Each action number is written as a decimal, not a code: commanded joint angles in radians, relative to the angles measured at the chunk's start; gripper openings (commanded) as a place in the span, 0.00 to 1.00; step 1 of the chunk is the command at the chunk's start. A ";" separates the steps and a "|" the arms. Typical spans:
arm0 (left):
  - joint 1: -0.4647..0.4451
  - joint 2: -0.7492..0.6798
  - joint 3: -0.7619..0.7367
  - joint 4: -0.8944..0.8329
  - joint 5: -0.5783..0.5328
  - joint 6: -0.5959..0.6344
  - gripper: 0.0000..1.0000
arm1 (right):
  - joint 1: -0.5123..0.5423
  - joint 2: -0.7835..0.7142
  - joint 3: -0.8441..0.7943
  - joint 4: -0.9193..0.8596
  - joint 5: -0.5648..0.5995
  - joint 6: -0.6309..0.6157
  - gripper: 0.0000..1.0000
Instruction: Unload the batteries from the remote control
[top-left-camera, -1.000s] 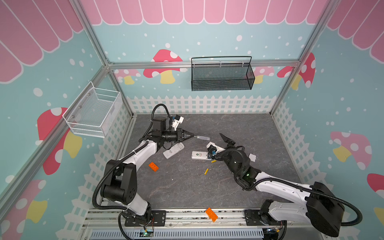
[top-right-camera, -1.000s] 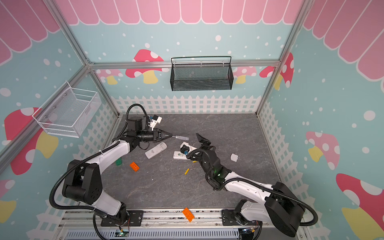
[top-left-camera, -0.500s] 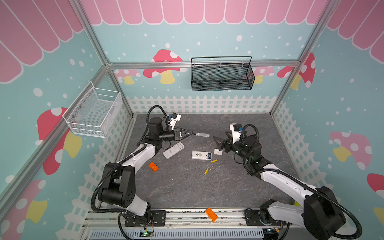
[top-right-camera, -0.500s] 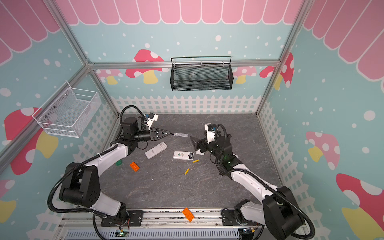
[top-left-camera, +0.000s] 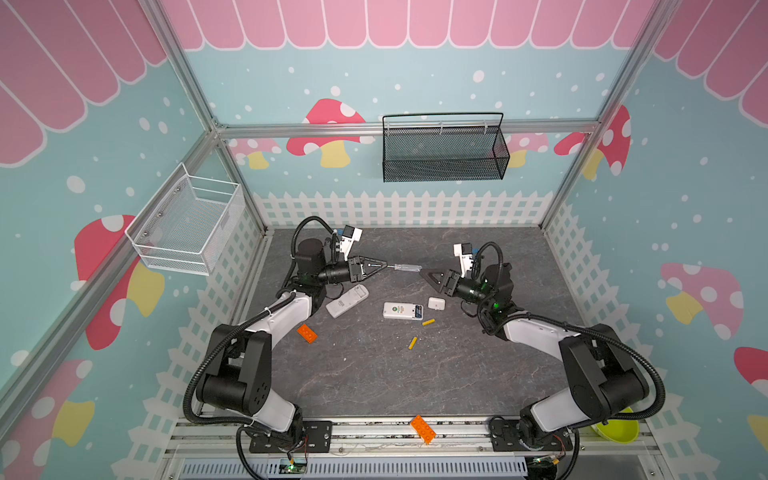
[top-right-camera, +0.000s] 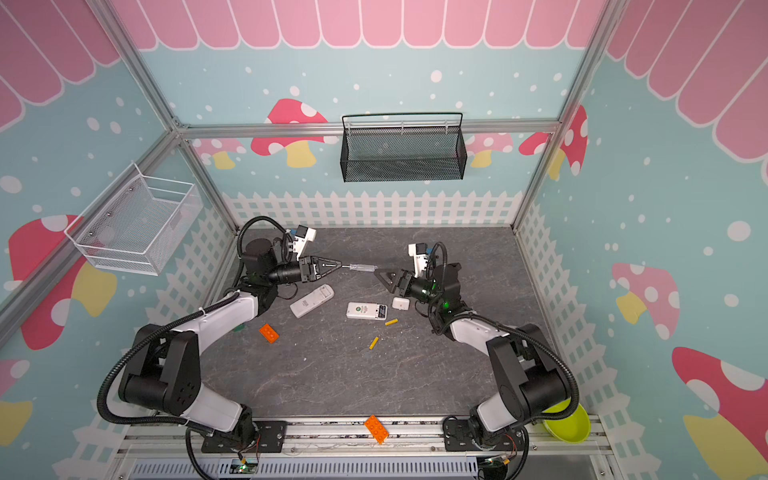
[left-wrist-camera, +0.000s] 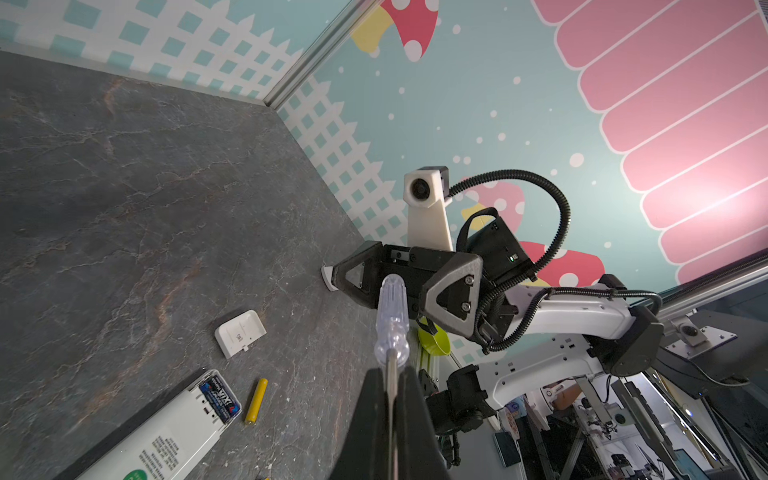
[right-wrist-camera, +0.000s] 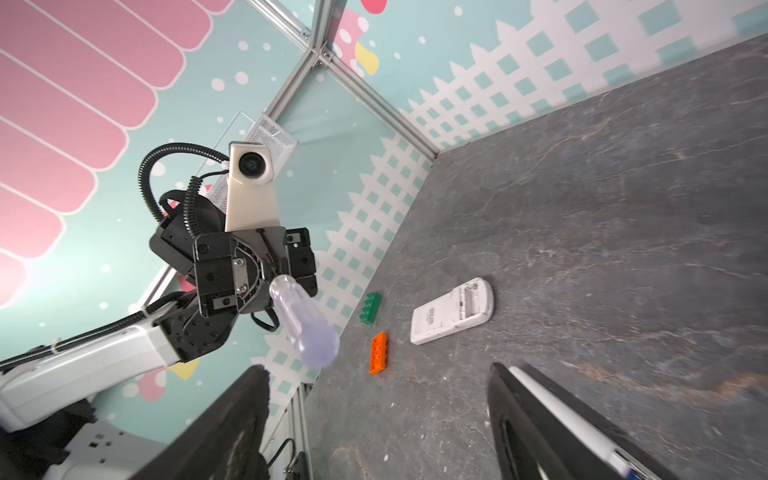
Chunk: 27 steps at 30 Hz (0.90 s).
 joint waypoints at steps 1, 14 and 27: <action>-0.022 -0.011 0.002 0.045 0.021 -0.019 0.00 | 0.001 0.032 0.054 0.111 -0.101 0.102 0.80; -0.049 0.023 0.002 0.121 -0.001 -0.091 0.00 | 0.055 0.157 0.159 0.169 -0.199 0.142 0.62; -0.053 0.028 0.000 0.057 -0.025 -0.041 0.00 | 0.078 0.204 0.211 0.188 -0.220 0.152 0.26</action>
